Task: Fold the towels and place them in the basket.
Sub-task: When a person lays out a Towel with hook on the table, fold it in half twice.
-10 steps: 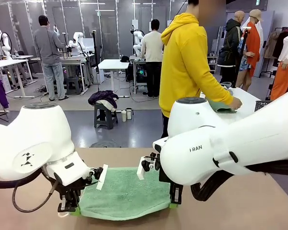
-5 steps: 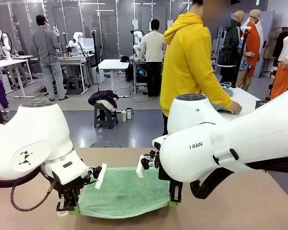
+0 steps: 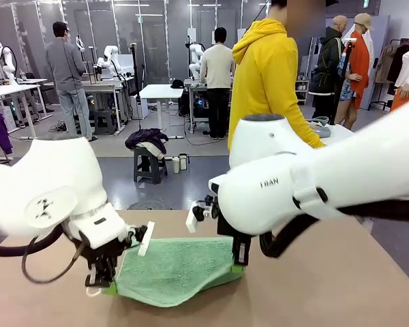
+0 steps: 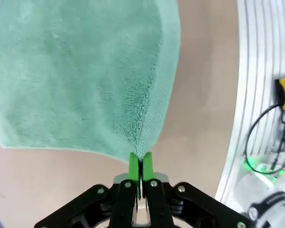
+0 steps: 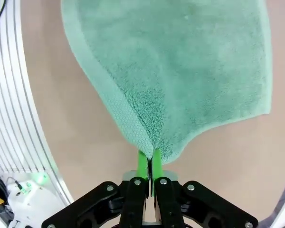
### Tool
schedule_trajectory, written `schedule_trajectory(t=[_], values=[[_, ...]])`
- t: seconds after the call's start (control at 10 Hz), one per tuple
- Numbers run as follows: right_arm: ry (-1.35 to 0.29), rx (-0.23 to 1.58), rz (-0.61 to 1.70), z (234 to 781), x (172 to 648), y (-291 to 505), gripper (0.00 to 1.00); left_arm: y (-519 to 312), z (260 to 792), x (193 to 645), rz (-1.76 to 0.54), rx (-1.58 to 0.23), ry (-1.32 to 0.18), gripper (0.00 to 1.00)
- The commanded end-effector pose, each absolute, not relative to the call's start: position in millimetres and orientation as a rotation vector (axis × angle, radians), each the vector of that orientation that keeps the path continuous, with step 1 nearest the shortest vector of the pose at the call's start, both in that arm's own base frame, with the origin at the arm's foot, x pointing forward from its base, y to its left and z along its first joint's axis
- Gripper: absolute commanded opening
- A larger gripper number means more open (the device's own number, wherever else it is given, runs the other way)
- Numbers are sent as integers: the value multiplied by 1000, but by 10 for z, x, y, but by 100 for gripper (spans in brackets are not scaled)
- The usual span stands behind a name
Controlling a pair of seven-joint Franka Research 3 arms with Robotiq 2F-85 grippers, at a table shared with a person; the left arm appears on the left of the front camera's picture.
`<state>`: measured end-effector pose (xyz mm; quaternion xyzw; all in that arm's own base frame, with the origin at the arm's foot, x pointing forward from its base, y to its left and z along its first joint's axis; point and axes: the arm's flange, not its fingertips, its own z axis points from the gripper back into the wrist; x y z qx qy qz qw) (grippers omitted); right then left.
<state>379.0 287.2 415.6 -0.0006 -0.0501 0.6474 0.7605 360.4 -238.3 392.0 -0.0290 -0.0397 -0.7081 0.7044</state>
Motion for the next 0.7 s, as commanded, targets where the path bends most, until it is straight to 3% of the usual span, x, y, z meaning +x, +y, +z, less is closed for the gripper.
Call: schedule_trajectory(t=[0.0, 0.4, 0.6], values=[[-23, 15, 1383, 4168, 4169, 3010, 4, -2439, 4080, 4097, -1574, -143, -56, 4], [18, 24, 1296, 4078, 4774, 3094, 4, -2388, 4089, 4880, -1482, -148, -85, 4], [-3, 28, 1260, 3981, 4988, 3057, 4, -2367, 3994, 5051, -1449, -160, -59, 4]])
